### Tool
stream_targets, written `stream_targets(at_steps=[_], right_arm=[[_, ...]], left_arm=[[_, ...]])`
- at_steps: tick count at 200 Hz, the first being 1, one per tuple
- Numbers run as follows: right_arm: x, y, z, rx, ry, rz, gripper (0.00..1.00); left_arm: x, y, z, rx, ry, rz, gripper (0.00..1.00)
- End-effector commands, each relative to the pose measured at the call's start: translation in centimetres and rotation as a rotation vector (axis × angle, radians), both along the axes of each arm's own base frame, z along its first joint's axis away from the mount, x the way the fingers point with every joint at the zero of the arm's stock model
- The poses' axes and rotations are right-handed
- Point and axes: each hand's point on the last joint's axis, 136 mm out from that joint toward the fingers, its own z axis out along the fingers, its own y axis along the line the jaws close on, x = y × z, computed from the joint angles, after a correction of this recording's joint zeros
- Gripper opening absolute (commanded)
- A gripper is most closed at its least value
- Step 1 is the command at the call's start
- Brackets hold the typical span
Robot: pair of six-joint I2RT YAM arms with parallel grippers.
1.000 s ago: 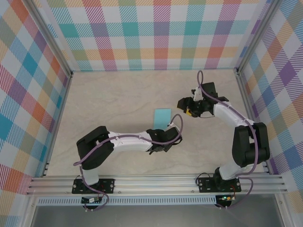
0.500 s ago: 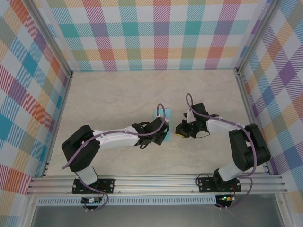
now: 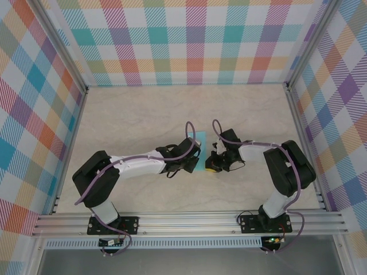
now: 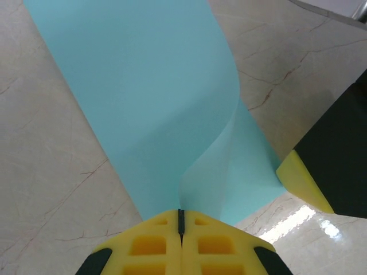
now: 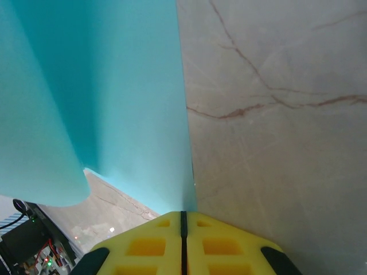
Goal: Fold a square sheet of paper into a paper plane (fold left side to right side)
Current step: Fold the triangle a second time at the center of the table.
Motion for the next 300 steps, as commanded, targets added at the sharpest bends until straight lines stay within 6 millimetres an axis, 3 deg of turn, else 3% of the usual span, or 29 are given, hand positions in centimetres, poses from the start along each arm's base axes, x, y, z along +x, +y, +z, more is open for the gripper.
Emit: stream_targets(at_steps=[1,144,300], right_arm=[[0.2,-0.2,-0.8,-0.046,0.005,0.005,0.08],[-0.3,-0.7,-1.4,-0.122,0.015,0.039,0.08],[-0.5,-0.8,-1.6,-0.147,0.026,0.054,0.08]], left_arm=[[0.0,0.7,1.2,-0.016,-0.005,0.020,0.00],[0.0,2.8,0.8,0.091,-0.007,0.051,0.00],[2.2,2.4,-0.5,0.109,0.002,0.051,0.00]])
